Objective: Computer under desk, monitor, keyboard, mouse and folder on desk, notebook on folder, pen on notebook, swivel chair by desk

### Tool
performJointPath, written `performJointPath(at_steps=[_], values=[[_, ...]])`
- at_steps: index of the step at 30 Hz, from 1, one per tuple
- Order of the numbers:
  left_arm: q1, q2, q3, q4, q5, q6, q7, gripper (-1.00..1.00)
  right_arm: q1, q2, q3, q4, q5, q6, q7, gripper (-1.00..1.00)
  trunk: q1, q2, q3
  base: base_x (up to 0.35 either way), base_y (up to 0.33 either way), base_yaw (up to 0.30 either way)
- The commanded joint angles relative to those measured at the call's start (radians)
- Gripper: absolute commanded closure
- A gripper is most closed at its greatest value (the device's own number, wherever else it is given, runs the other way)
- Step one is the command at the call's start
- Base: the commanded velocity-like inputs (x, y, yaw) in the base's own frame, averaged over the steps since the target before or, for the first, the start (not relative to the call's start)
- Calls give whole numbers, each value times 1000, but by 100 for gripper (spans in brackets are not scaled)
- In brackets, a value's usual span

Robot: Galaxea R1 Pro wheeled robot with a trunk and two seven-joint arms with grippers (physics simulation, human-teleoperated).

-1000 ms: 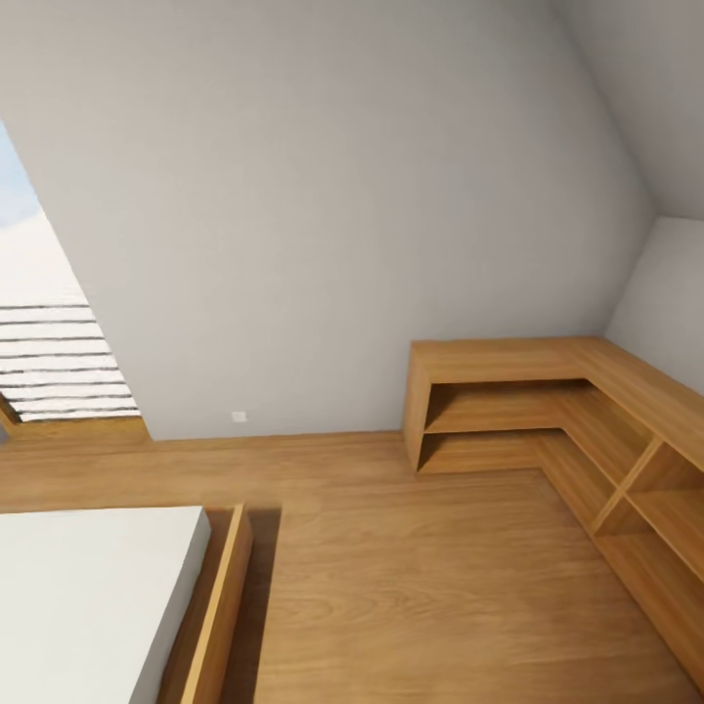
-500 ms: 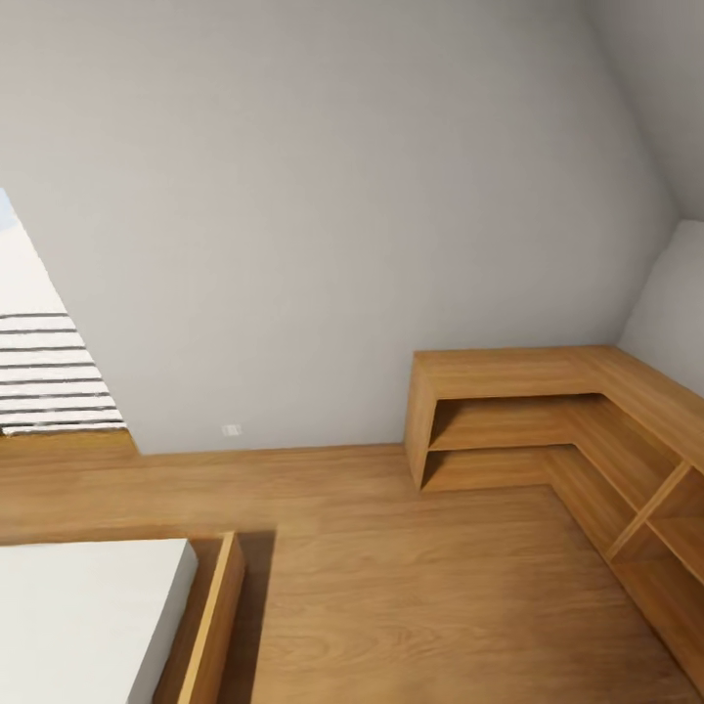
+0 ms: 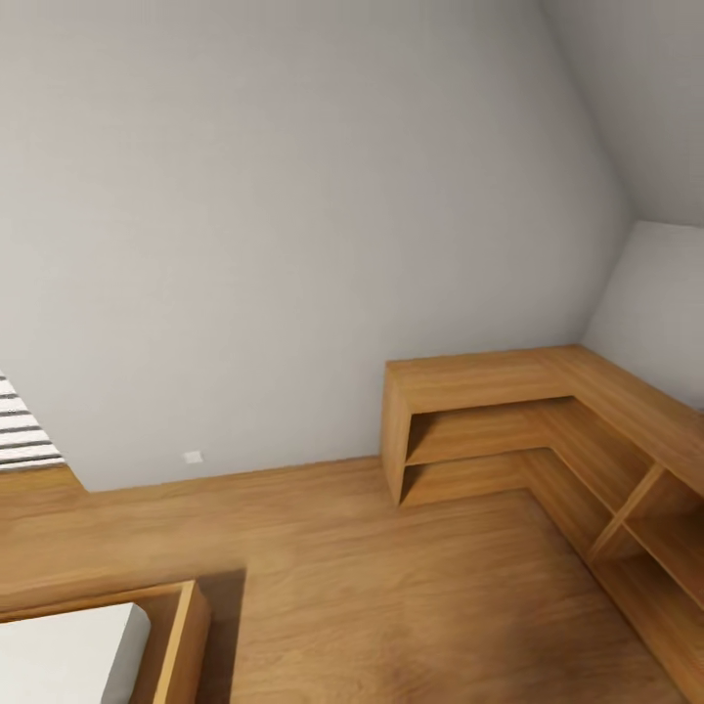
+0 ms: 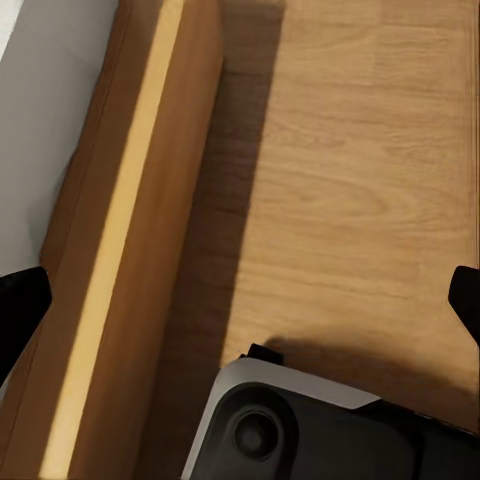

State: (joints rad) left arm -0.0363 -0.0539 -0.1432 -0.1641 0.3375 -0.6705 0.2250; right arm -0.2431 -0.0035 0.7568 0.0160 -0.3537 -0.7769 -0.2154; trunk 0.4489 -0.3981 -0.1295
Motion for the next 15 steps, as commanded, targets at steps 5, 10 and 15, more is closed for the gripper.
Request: performJointPath(at_steps=[5, 10, 15], values=[[-1, 0, -8, 0, 6, -3, 6, -100, -1, 0, 9, 2, -2, -2, -6, -100, 1, -2, 0, 248, 0, -249], [-1, 0, -8, 0, 6, -3, 7, -100, -1, 0, 9, 2, -2, -2, -6, -100, 1, -2, 2, 96, 0, -250], [-1, 0, -7, 0, 6, -3, 7, -100, -1, 0, 9, 2, -2, -2, -6, -100, 1, -2, 4, 29, 0, -250]])
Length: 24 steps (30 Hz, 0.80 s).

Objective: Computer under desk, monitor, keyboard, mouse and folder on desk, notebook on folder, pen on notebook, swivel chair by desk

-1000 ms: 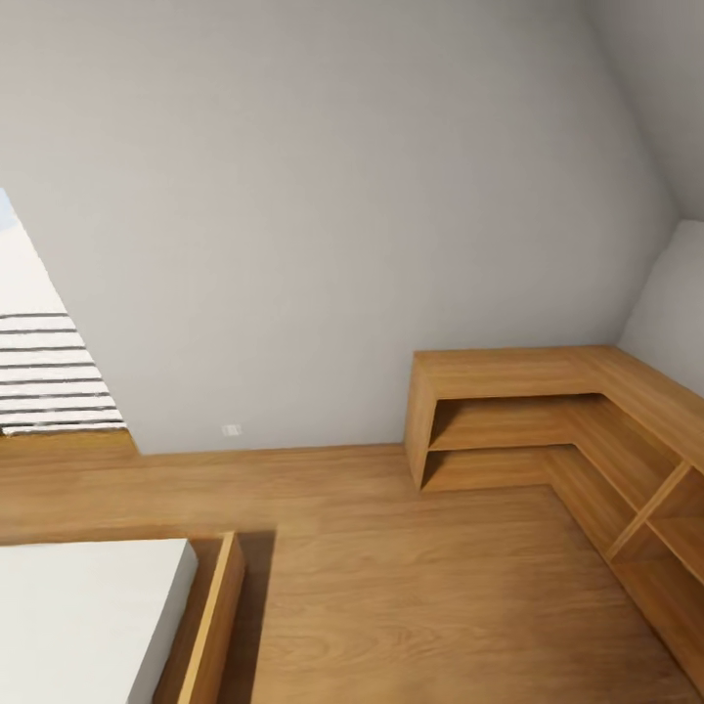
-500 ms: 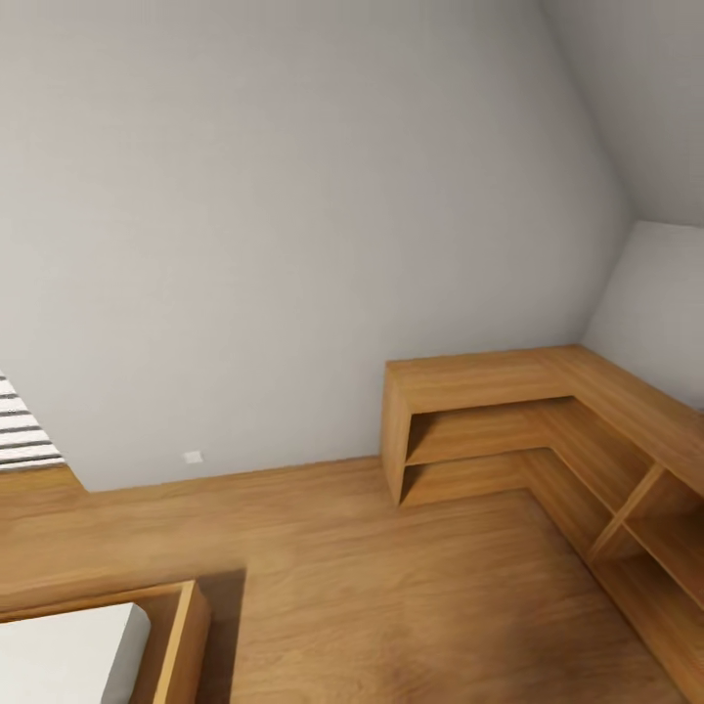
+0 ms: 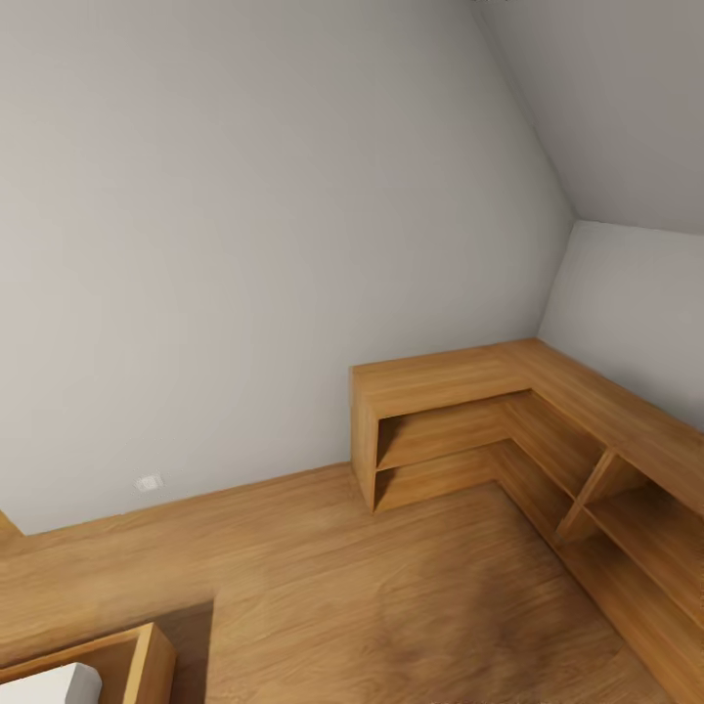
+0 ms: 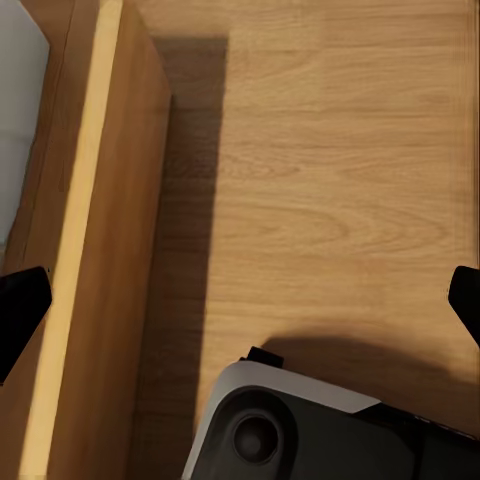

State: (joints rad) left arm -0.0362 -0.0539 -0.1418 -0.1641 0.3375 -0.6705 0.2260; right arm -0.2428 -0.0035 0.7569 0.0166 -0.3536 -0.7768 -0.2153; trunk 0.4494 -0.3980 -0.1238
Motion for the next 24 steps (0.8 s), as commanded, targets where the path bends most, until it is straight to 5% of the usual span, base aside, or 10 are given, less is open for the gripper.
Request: performJointPath(at_steps=[1, 24], values=[[-1, 0, -9, 0, 6, -3, 6, -100, -1, 0, 9, 2, -2, -2, -6, -100, 1, -2, -2, 12, 0, -250], [-1, 0, -9, 0, 6, -3, 6, -100, -1, 0, 9, 0, -2, -4, -6, -100, 1, -2, 7, 45, 0, -251]])
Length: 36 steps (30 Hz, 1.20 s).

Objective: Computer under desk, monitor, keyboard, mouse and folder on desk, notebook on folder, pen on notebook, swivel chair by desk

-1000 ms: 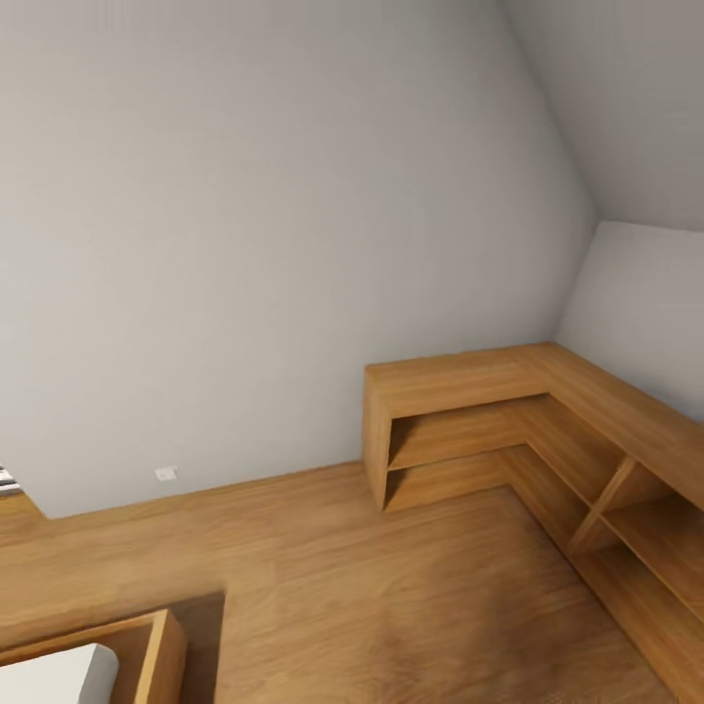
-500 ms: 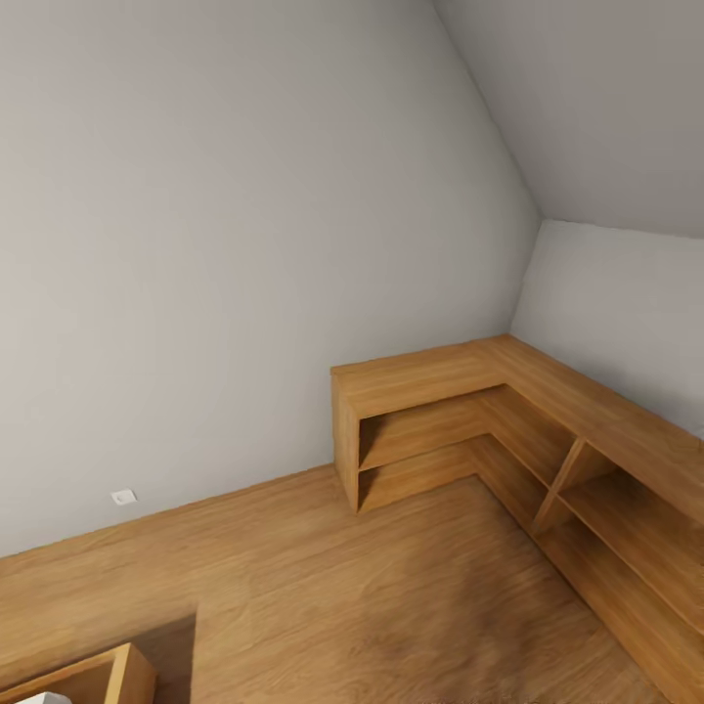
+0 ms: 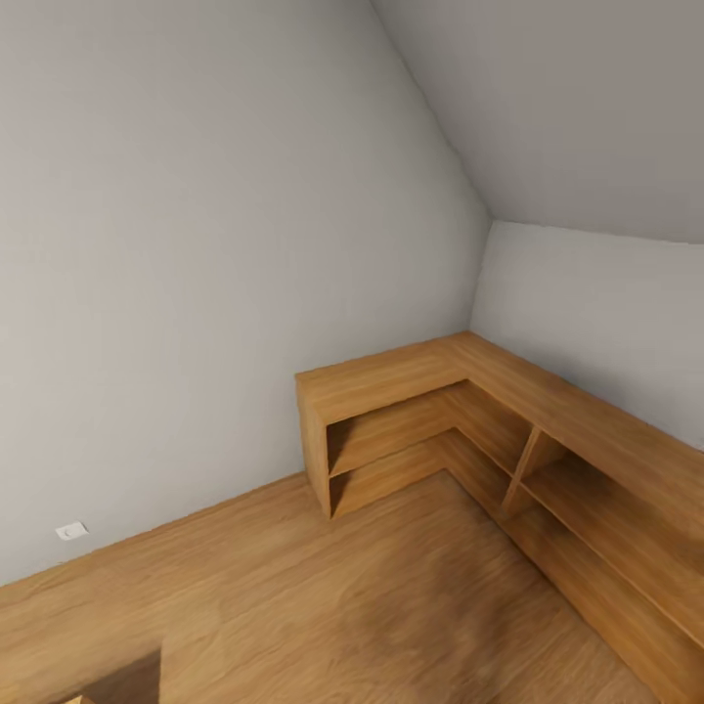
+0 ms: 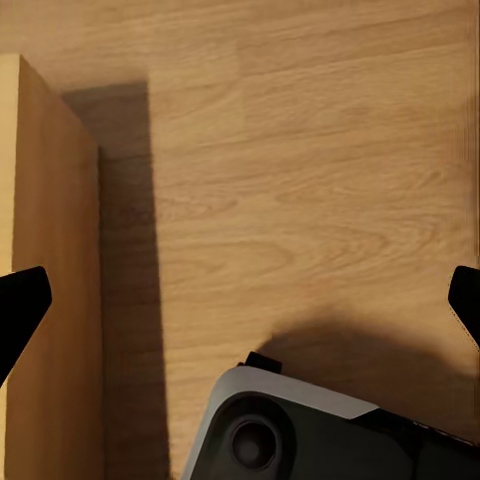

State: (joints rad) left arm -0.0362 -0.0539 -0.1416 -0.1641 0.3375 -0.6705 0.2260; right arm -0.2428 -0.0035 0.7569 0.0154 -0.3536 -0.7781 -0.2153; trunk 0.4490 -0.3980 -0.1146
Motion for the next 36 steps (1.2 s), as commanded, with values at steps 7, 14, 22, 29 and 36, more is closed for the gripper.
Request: performJointPath(at_steps=[7, 14, 22, 29, 36], values=[[-1, 0, -9, 0, 6, -3, 6, -100, -1, 0, 9, 2, -2, -3, -6, -100, 1, -2, 1, 285, 0, -251], [-1, 0, -9, 0, 6, -3, 6, -100, -1, 0, 9, 2, -2, -2, -6, -100, 1, -2, 3, 317, 3, -251], [-1, 0, -9, 0, 6, -3, 6, -100, -1, 0, 9, 2, -2, -3, -6, -100, 1, -2, 6, 323, 63, -251], [-1, 0, -9, 0, 6, -3, 6, -100, -1, 0, 9, 2, -2, -3, -6, -100, 1, -2, 9, 298, 59, -251], [-1, 0, -9, 0, 6, -4, 6, -100, -1, -1, 9, 2, -2, -3, -6, -100, 1, -2, 12, 94, 220, -251]])
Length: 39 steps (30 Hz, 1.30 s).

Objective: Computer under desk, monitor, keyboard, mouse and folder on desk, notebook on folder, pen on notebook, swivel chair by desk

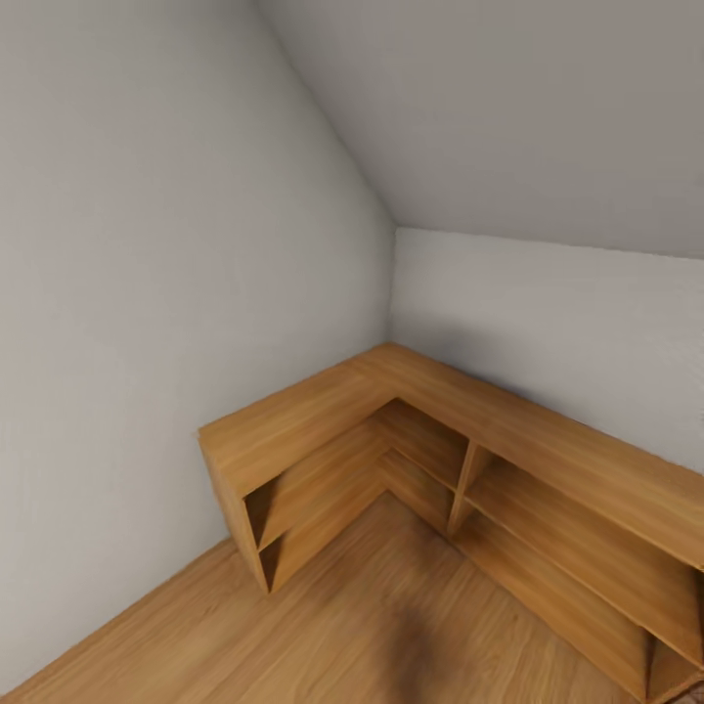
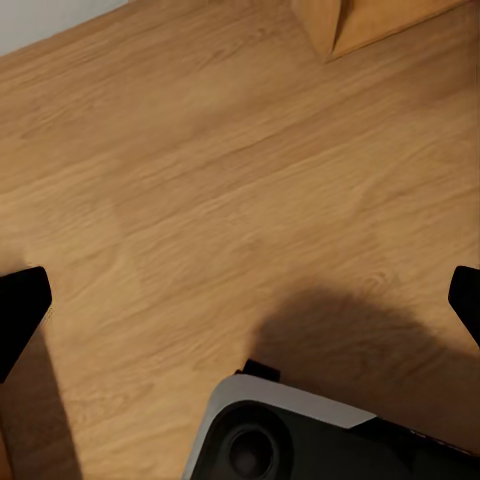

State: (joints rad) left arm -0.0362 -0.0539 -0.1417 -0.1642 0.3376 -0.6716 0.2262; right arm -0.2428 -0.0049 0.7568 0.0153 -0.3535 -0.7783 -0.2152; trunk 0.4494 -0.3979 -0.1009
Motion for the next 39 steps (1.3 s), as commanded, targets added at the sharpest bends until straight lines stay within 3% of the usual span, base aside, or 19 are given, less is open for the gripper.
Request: performJointPath(at_steps=[1, 10, 39], values=[[-1, 0, -9, 0, 6, -3, 5, -100, -1, 0, 9, 2, -2, -3, -6, -100, 1, -2, -2, 23, 284, -251], [-1, 0, -9, 0, 6, -2, 5, -100, -1, 0, 9, 2, -2, -3, -6, -100, 1, -2, 2, 9, 131, -251], [-1, 0, -9, 0, 6, -2, 5, -100, -1, -1, 20, 3, 1, -3, -4, -100, 1, -2, 16, 13, 16, -260]])
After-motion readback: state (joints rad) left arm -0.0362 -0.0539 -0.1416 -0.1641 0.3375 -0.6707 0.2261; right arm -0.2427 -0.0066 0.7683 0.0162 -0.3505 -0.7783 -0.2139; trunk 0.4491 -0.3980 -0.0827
